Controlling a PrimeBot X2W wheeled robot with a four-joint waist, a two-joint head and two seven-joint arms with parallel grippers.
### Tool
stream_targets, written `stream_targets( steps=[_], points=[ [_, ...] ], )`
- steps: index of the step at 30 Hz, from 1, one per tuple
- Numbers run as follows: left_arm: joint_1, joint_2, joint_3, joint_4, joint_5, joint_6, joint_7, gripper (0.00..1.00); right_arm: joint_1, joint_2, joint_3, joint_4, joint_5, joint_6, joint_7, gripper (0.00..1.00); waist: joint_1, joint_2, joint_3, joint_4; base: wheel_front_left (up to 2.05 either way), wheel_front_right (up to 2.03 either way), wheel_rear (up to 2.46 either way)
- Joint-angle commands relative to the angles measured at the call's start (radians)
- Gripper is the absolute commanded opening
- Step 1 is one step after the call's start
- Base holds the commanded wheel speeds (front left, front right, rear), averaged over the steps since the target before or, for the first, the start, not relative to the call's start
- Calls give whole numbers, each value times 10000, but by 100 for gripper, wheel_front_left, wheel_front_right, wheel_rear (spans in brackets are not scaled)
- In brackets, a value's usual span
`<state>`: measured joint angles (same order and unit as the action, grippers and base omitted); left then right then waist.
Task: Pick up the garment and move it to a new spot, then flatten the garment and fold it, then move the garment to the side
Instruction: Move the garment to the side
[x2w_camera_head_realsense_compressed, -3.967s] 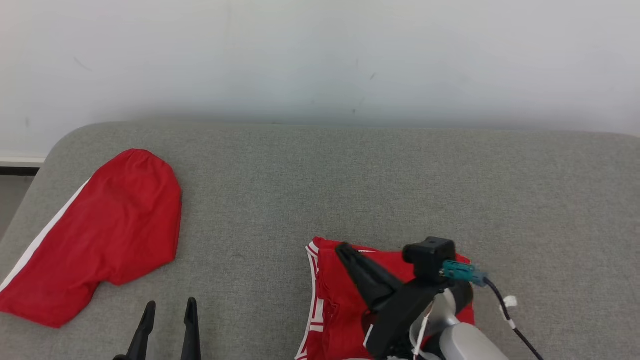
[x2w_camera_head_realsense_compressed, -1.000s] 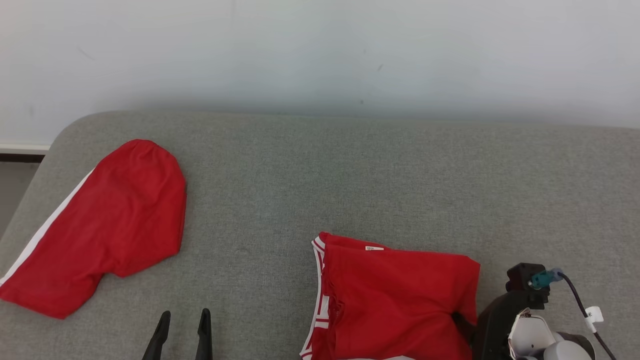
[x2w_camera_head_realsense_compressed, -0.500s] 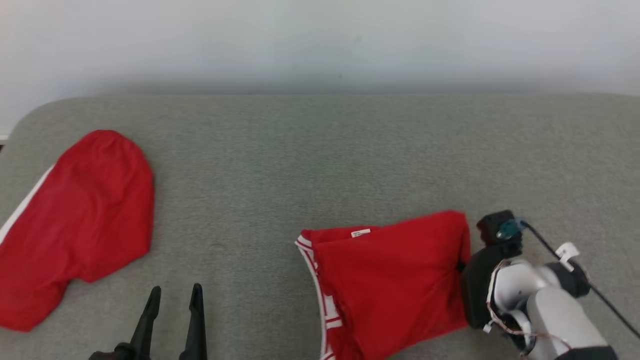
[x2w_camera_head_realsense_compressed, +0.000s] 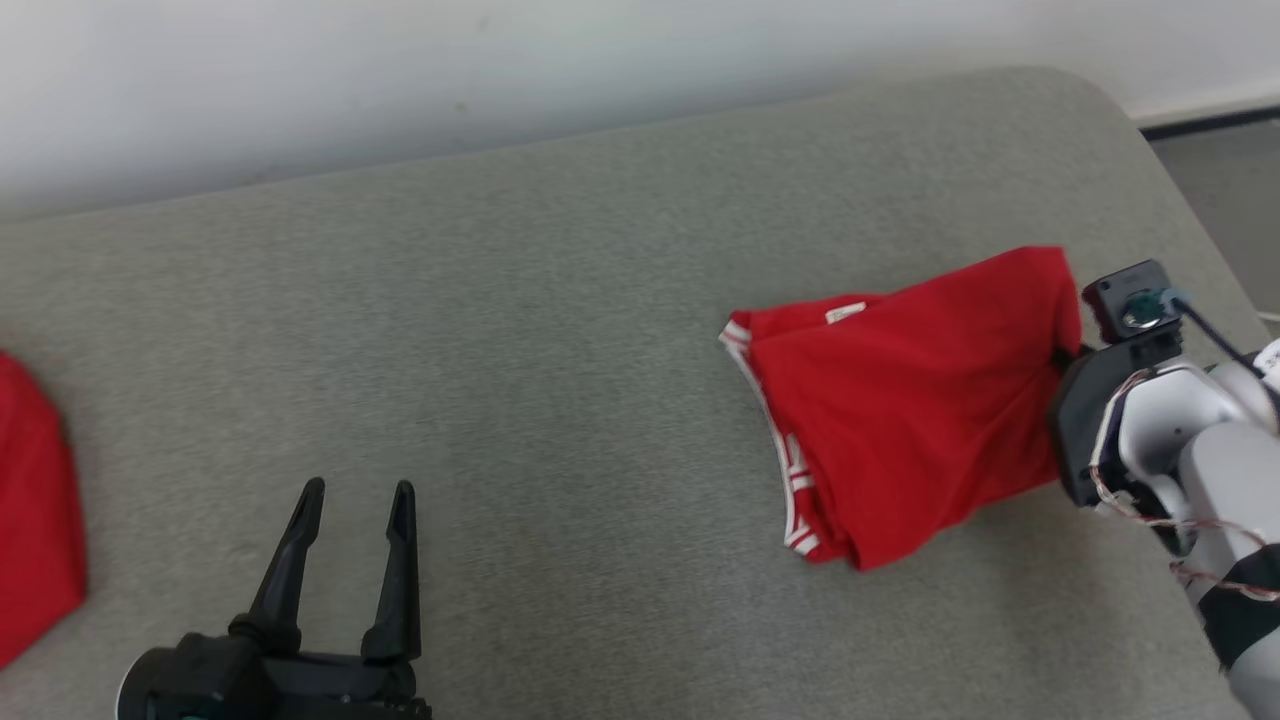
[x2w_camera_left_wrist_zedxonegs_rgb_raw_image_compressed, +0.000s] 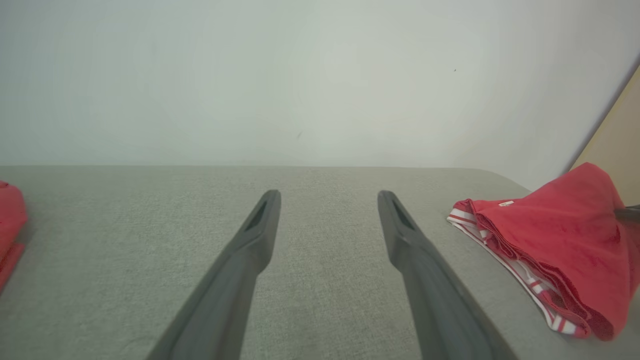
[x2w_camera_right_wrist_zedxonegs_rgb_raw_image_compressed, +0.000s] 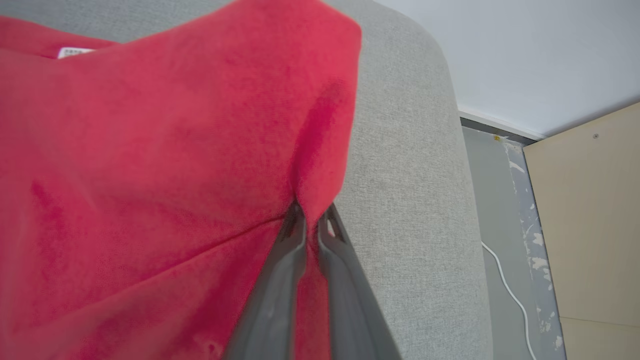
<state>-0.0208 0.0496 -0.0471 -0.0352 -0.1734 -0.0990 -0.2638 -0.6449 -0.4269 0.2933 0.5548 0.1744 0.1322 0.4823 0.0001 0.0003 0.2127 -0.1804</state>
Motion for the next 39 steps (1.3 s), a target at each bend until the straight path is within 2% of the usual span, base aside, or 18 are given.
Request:
stream_targets(
  steps=[1, 5, 13, 22, 27, 28, 29, 30, 35, 39],
  points=[
    [-191, 19, -10, -119, 152, -64, -4, 100, -293, -174, 36, 200, -25, -25, -234, 0, -1, -3, 765, -1028, 0, 0, 0],
    [-390, 35, -95, -290, 441, -190, -6, 100, -866, -564, 151, 853, -11, -25, -919, 0, -1, -3, 985, -1315, 0, 0, 0],
    [-515, 217, -257, -554, 596, -283, -6, 100, -1687, -1086, 321, 1838, 33, -25, -1987, 0, -1, -3, 1330, -1383, 0, 0, 0],
    [-706, 473, -415, -805, 665, -290, -4, 100, -2577, -1222, 427, 2876, -396, -26, -2820, 0, -1, -3, 1810, -1164, 0, 0, 0],
    [-808, 414, -441, -844, 632, -296, -6, 100, -2732, -1123, 251, 3469, -469, -25, -3171, 0, -1, -3, 1823, -977, 0, 0, 0],
    [-809, 397, -462, -828, 629, -297, -4, 100, -2727, -1113, 245, 3576, -469, -25, -3266, 33, -1, -3, 1790, -948, 0, 0, 0],
    [-811, 383, -454, -806, 615, -298, -4, 100, -2709, -1095, 238, 3667, -469, -26, -3392, 90, -1, -3, 1740, -913, 0, 0, 0],
    [-796, 373, -440, -794, 612, -289, -6, 100, -2682, -1042, 183, 3749, -375, -25, -3532, 100, -1, -3, 1691, -884, 0, 0, 0],
    [-621, 248, -197, -599, 439, -264, -6, 100, -2436, -772, -13, 3881, -65, -26, -4380, 100, -1, -3, 1191, -603, 0, 0, 0],
    [-338, 118, 194, -288, 207, -159, -4, 100, -1843, -631, -81, 3530, 344, -25, -5165, 100, -1, -3, 441, -201, 0, 0, 0]
  ],
)
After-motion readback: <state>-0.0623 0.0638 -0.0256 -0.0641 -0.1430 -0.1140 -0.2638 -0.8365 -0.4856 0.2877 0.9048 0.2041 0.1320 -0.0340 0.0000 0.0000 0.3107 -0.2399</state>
